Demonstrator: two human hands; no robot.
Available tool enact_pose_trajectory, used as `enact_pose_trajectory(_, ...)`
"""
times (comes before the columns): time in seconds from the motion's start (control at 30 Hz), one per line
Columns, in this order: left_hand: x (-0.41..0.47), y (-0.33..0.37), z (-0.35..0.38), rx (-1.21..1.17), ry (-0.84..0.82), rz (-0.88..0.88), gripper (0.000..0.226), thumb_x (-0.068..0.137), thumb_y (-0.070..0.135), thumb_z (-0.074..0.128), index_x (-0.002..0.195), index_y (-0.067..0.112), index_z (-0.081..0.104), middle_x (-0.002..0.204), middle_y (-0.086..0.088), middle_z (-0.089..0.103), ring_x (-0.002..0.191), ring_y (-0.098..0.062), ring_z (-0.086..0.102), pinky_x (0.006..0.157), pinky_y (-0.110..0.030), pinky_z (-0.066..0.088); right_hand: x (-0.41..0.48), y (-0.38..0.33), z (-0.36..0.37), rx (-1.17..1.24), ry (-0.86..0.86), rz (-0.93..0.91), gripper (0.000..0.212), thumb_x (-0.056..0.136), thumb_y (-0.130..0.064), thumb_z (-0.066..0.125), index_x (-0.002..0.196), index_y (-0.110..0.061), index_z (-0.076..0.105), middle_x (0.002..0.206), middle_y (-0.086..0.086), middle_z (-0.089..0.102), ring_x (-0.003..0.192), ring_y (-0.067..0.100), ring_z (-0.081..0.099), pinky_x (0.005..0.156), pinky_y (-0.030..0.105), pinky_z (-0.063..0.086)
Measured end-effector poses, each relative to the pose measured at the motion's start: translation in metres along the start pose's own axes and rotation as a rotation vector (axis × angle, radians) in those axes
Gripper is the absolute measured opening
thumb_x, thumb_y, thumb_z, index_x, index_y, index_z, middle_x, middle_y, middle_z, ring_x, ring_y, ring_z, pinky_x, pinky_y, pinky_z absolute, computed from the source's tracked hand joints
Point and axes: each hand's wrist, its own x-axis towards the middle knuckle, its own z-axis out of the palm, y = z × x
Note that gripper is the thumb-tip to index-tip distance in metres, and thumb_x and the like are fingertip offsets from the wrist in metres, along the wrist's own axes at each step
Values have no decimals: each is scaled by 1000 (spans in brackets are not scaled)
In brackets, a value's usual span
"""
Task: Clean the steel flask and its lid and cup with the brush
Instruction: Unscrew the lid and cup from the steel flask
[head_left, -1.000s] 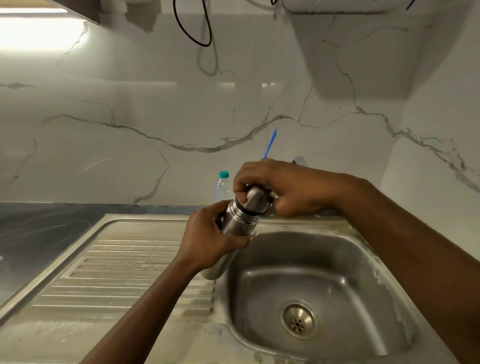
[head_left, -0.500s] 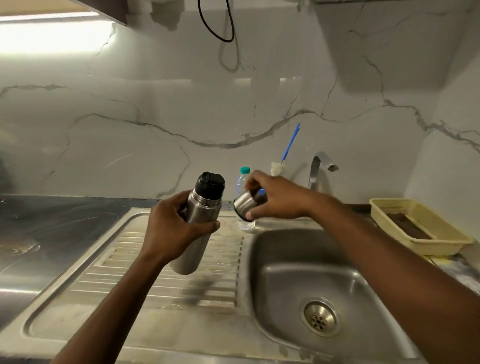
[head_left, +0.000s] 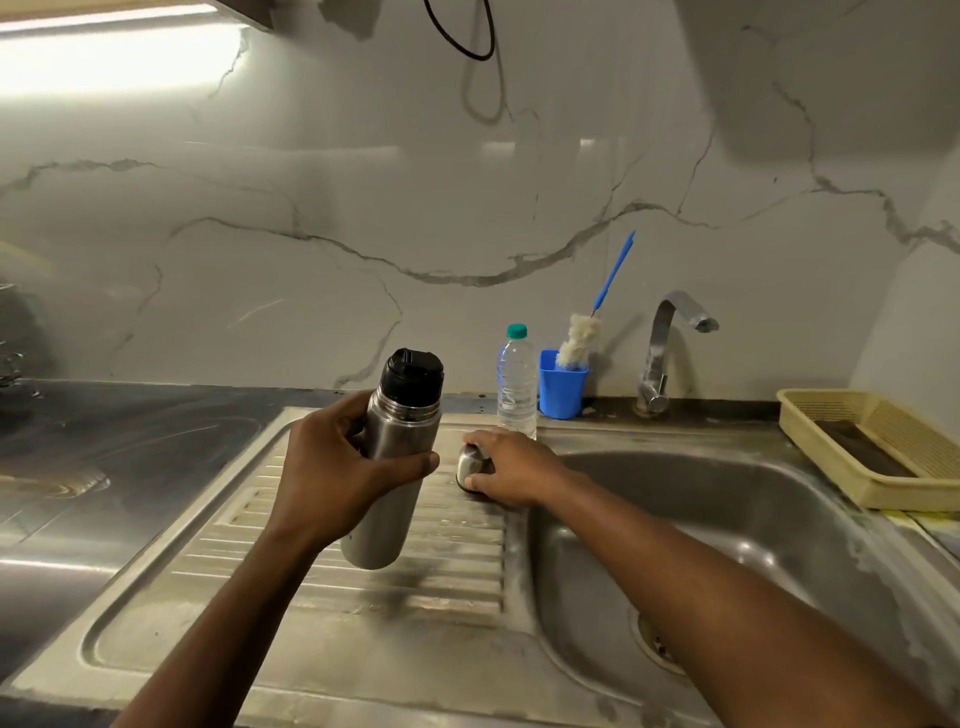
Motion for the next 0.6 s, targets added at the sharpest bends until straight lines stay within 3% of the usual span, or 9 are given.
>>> enact_pose_trajectory(0.17,1,1,0,12,-12,3,53,63,33,99,108,42,72,96,22,77,89,5,72,72,-13,55,4,4,5,-25,-39,-9,72,87,-50,67,153,-36,41,152,-5,51,134,19,51,101,42,49)
enact_pose_trajectory(0.27,-1,3,-1,5,-5,-7,53,63,33,99,109,40,73,96,21,78,88,5,72,72,-13,55,-1,2,-5,-73,-86,-17,80,89,-53,66,159,-37,31,162,-5,41,144,21,43,108,44,44)
enact_pose_trajectory(0.33,-1,5,1,1,-8,-11,54,63,32,100,110,37,74,97,19,78,89,4,73,72,-14,55,-7,-2,-21,-95,-97,-4,74,92,-55,63,158,-38,35,162,-5,43,142,21,47,108,45,45)
enact_pose_trajectory(0.4,-1,9,4,-1,-13,-11,54,63,33,100,109,39,73,96,19,78,89,3,73,73,-14,56,-15,-9,-46,-48,-47,-9,49,98,-50,59,144,-33,56,146,-3,60,123,18,60,100,41,51)
enact_pose_trajectory(0.47,-1,14,10,-13,-15,-8,52,62,33,100,104,43,72,92,21,78,87,2,74,72,-16,57,-29,-17,-77,61,61,-22,29,104,-41,53,114,-21,72,114,4,74,96,19,68,85,38,57)
enact_pose_trajectory(0.53,-2,21,18,-26,-19,-5,49,62,35,100,100,46,71,92,24,77,86,1,74,72,-17,59,-47,-28,-112,254,172,-27,37,106,-41,49,99,-12,71,91,8,74,78,23,71,71,41,61)
enact_pose_trajectory(0.6,-4,28,28,-37,-21,-3,49,62,35,100,102,44,73,92,22,78,85,0,74,75,-24,62,-71,-42,-146,400,235,-36,45,106,-50,47,101,-13,72,83,5,75,65,17,72,62,36,61)
